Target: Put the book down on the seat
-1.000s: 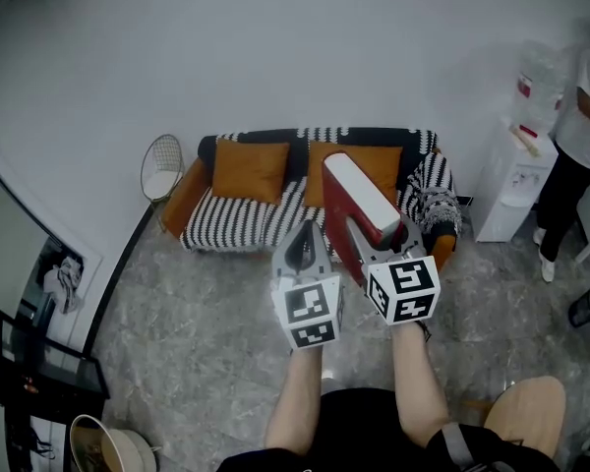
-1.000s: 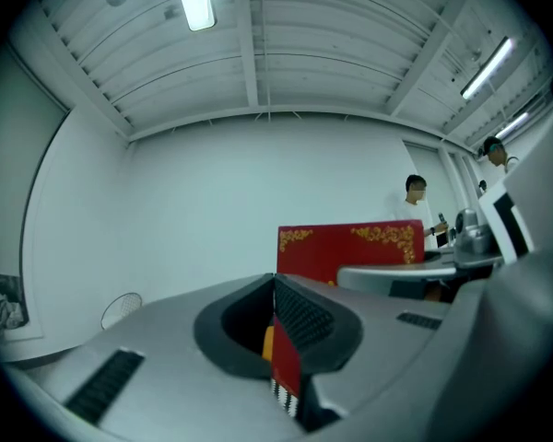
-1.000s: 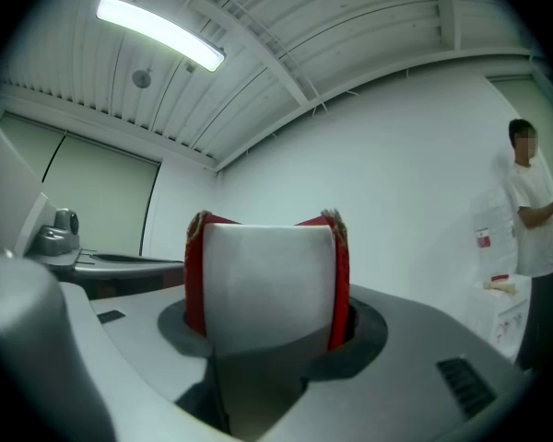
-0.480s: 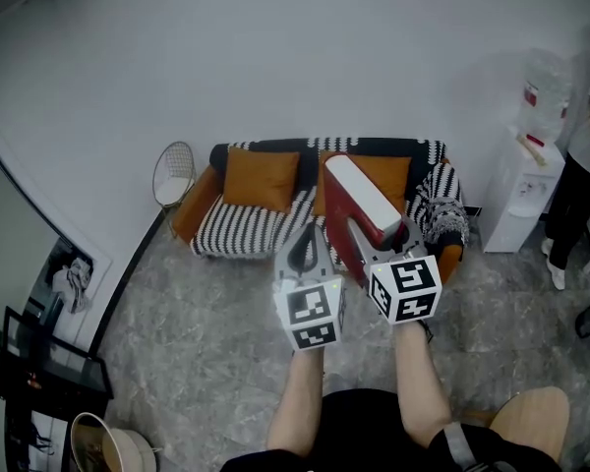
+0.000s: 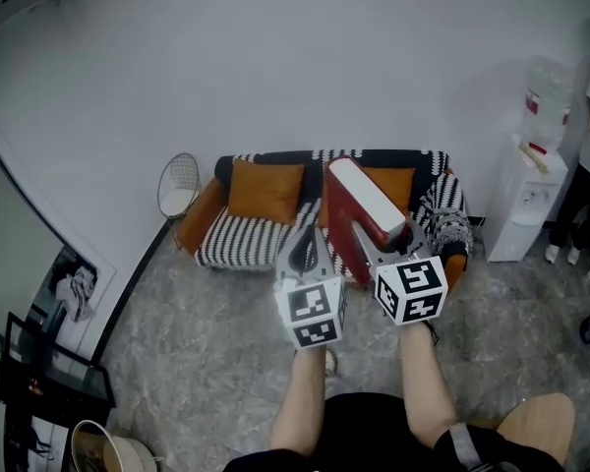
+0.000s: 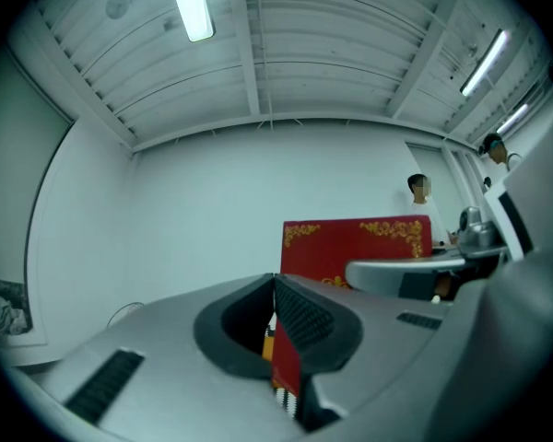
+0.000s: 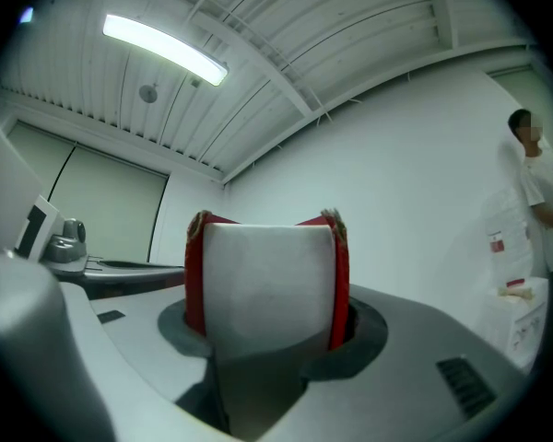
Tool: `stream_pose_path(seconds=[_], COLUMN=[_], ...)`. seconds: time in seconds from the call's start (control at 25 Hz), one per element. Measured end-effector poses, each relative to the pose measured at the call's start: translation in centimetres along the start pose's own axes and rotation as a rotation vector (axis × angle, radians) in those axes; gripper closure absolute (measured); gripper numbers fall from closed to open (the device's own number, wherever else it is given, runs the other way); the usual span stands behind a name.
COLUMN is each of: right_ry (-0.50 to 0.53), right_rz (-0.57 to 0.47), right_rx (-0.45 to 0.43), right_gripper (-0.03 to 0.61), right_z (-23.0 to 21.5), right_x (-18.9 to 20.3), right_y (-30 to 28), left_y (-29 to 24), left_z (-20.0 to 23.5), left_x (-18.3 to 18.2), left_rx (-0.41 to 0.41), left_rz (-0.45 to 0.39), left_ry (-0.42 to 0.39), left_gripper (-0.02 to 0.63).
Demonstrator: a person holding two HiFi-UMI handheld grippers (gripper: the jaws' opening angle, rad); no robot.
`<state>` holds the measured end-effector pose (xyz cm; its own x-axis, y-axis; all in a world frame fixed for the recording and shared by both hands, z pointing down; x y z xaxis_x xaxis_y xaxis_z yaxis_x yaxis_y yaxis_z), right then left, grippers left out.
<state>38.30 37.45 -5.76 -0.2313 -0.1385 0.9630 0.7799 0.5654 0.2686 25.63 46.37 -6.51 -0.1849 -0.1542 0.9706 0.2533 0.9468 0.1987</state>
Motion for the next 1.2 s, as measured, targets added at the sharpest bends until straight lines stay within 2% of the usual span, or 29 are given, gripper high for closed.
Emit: stream_pose_path(seconds=[0.2,0.44,0.88,1.2], right_ry=[0.01,0.018,0.011,-0.029], right_rz=[-0.014,-0.017,0.002,0.061], right_rx=[0.003,-0.022,-0.028,0.049], right_gripper=[0.345,0.345,0.345,0.345], right_z=[-0.6,-0.6,-0.4,-2.9], right_x=[-0.1,0.6,3.4,6.5], right_y=[-1.9,-4.3,-11.2,-15.9], left_y=[-1.8,-4.3,-9.9,-15.1], left_z=[0.9,3.1,7.6,9.7], left_x=[0.4,0.6,3.9,6.8], left_rx=[0.011,-0.022,-0.027,0.013], left_rz=[-0.006,-0.036,0.012,0.084], left_ry=[-0.001,0.012,0.042,0.048], left_gripper=[0.601,0.601,0.6,0.601])
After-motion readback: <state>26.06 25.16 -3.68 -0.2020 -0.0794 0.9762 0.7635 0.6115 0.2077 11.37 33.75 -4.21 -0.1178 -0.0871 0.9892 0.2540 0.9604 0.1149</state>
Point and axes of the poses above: the fingertips, and each gripper's own axes: y backward along the fingers, z to its left, x out of its underside, the point moved 8 cm from there along y, backward along the fingers, and after that the axes turned 7 degrees about -z, right-handed, at the moved point
